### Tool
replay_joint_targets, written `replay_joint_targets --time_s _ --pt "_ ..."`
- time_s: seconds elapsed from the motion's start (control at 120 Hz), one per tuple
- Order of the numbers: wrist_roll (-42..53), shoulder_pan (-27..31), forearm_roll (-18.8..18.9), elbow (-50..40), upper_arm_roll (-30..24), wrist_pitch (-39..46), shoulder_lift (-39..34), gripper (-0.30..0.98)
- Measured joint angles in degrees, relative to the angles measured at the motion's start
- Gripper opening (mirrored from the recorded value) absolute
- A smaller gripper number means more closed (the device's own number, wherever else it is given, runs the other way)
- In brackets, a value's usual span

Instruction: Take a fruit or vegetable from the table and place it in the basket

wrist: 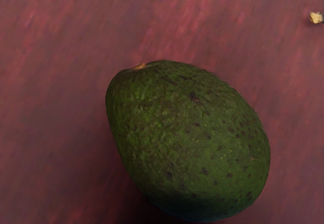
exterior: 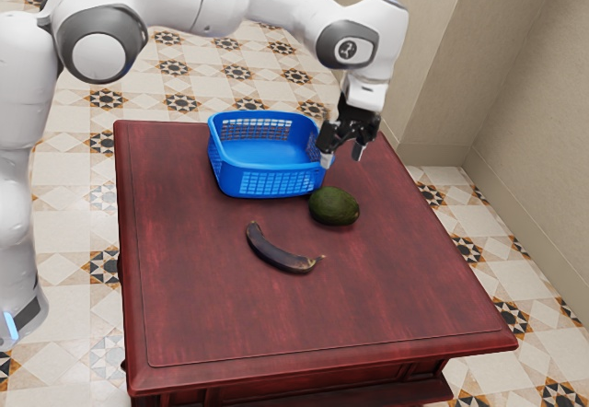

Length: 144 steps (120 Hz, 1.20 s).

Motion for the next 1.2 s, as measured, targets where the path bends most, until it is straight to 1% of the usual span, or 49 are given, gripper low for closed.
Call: replay_joint_targets --time_s 0.45,0.667,1.2 --pt "1.55 -1.06 1.10 -4.90 -0.37 5.30 0.28 0.69" --pt "0.10 -1.75 1.95 -6.39 -0.37 7.22 0.34 0.69" --pt "-3.71 -1.96 2.27 -8.77 -0.38 9.75 1.34 0.68"
